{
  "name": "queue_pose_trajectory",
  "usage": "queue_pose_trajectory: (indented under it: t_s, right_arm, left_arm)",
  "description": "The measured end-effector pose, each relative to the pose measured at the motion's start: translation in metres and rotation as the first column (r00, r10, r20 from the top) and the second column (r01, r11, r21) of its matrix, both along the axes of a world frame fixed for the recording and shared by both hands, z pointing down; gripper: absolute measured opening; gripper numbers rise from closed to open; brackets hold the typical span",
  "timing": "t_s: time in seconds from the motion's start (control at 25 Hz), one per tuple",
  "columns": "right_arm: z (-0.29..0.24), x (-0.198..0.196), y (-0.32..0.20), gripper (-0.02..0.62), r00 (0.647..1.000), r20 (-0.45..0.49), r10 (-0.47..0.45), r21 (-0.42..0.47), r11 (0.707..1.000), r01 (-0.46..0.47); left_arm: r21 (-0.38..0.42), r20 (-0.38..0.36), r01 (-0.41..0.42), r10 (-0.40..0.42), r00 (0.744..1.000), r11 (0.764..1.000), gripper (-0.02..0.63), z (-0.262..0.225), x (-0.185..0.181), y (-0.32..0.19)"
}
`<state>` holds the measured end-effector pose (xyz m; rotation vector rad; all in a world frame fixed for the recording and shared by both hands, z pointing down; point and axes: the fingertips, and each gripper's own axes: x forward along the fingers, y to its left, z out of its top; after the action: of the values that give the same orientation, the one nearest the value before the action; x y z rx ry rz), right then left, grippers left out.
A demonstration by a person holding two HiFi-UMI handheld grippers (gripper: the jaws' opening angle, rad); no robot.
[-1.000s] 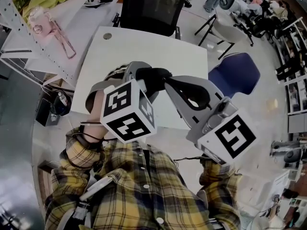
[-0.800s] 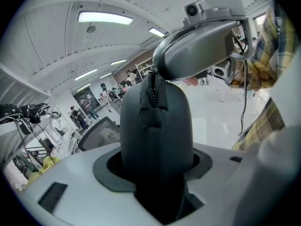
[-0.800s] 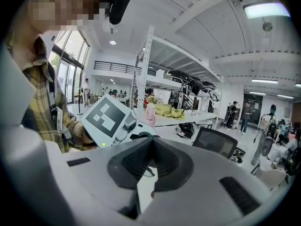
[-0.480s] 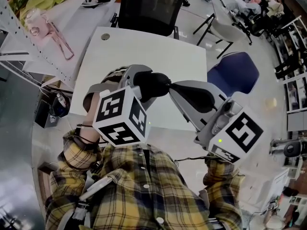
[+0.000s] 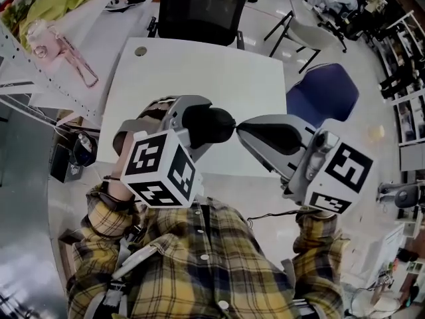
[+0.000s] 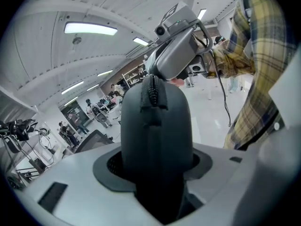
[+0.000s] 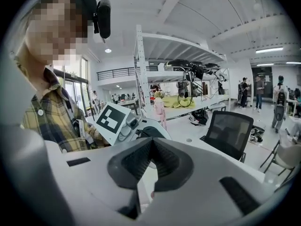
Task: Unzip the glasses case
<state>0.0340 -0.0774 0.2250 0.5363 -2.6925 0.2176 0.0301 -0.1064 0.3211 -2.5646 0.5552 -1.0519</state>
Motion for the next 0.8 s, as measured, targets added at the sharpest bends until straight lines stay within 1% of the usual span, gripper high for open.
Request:
queue_pose_trajectory:
  t_s: [0.16, 0.32, 0.52, 0.8]
  right_arm:
    - [0.004, 0.004, 0.004, -0.002, 1.000, -0.003, -0.024, -0.042, 0.999, 0.024]
    - [0.008, 0.009, 0.000, -0.002, 1.000, -0.001, -0.030, -0.077, 0.997, 0.030]
    - [0.011, 0.013, -0.001, -0.002, 0.999, 0.007, -0.040, -0.100, 0.994, 0.040]
    - [0.005, 0.012, 0.006, -0.002, 0.996, 0.054, -0.074, -0.123, 0.989, 0.080]
  left_arm:
    - [-0.003, 0.003, -0.041, 0.041, 0.999, 0.999, 0.247, 0.003, 0.004, 0.005]
    - [-0.010, -0.023, -0.068, 0.067, 0.997, 0.998, 0.247, 0.002, 0.006, 0.007]
    - [-0.022, -0.089, -0.108, 0.106, 0.990, 0.994, 0.247, -0.004, 0.009, 0.013]
    - [-0.044, -0.201, -0.171, 0.159, 0.967, 0.984, 0.247, -0.018, 0.013, 0.026]
